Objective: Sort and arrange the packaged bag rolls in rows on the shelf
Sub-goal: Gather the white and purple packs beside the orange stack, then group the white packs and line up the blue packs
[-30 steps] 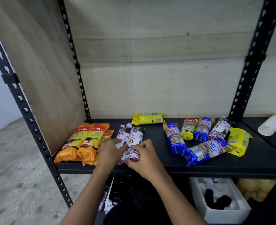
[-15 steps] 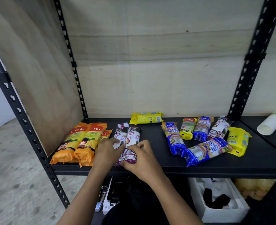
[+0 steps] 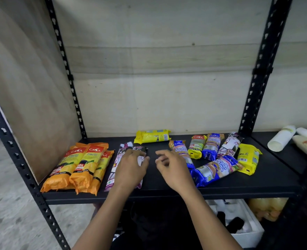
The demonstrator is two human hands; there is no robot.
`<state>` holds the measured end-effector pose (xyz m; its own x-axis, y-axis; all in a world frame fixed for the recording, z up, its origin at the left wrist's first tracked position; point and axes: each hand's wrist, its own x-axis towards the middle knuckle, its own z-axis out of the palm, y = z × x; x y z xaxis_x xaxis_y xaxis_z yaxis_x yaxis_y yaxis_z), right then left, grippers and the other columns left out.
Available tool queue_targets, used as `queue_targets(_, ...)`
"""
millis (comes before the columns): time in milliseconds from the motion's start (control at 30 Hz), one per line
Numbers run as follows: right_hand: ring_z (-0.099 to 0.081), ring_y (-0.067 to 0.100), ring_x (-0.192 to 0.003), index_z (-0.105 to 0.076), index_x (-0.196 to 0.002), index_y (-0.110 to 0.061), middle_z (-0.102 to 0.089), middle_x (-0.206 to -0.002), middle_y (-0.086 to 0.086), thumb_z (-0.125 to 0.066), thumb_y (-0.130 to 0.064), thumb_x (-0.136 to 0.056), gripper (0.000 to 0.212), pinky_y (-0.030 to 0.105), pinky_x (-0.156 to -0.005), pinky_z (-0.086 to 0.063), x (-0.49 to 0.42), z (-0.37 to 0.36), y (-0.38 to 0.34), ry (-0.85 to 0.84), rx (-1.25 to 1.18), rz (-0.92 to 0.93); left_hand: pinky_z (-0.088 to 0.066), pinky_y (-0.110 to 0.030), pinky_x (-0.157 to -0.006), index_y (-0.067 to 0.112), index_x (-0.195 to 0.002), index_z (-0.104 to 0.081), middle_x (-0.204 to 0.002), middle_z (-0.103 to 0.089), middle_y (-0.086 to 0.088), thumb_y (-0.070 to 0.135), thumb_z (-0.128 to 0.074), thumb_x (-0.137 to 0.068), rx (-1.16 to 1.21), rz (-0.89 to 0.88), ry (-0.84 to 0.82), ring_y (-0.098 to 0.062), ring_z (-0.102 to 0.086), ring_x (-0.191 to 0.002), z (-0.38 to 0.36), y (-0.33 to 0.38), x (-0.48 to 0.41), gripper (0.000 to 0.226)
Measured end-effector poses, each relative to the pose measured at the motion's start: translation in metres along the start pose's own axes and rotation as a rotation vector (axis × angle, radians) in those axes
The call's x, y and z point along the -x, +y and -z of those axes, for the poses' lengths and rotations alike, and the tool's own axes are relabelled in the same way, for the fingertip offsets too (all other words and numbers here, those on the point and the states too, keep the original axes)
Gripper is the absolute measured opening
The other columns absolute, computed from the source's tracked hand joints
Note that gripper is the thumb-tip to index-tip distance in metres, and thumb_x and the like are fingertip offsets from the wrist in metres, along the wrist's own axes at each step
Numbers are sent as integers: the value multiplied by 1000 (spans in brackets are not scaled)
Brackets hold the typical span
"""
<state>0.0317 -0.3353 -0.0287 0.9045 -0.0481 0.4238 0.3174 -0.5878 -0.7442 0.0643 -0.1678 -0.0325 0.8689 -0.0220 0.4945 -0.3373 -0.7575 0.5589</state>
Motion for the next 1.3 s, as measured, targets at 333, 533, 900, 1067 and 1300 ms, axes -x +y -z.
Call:
queue_targets(333, -54, 15, -111, -70, -113, -25, -60, -115, -2, -61, -25, -94, 20, 30, -87, -46, -5, 77, 39, 254, 228, -78, -47, -34, -90, 29, -110, -67, -109, -60, 4, 45, -60, -87, 83, -203, -181, -15, -57, -106, -55, 62, -13, 29)
queue_targets(533, -41, 32, -126, -58, -133, -22, -48, -132, 11, -58, -37, -92, 43, 40, -96, -44, -20, 133, 77, 207, 467, -335, -47, -39, -94, 25, -115, -66, -120, -55, 1, 46, -57, -88, 83, -243, -257, -20, -48, -122, -88, 98, -24, 35)
queue_targets(900, -57, 31, -114, -56, -126, -25, -54, -131, 10, -66, -41, -78, 52, 41, -98, -47, -69, 172, 95, -204, 699, -616, -44, -41, -99, 30, -115, -65, -128, -51, 3, 54, -58, -86, 21, -200, -326, -17, -45, -122, -108, 104, -20, 39)
queue_targets(1067, -53, 29, -113, -58, -114, -21, -57, -116, 7, -70, -42, -70, 50, 40, -90, -41, -81, 163, 100, -225, 753, -670, -45, -36, -98, 28, -114, -68, -126, -49, 6, 55, -61, -85, 1, -213, -336, -14, -44, -121, -109, 99, -20, 40)
queue_targets(1300, -41, 30, -132, -50, -134, -20, -44, -142, 12, -64, -35, -86, 52, 48, -107, -32, -83, 148, 108, -135, 792, -667, -46, -33, -93, 28, -114, -69, -128, -45, 8, 56, -59, -87, -16, -214, -326, -10, -42, -122, -109, 98, -17, 41)
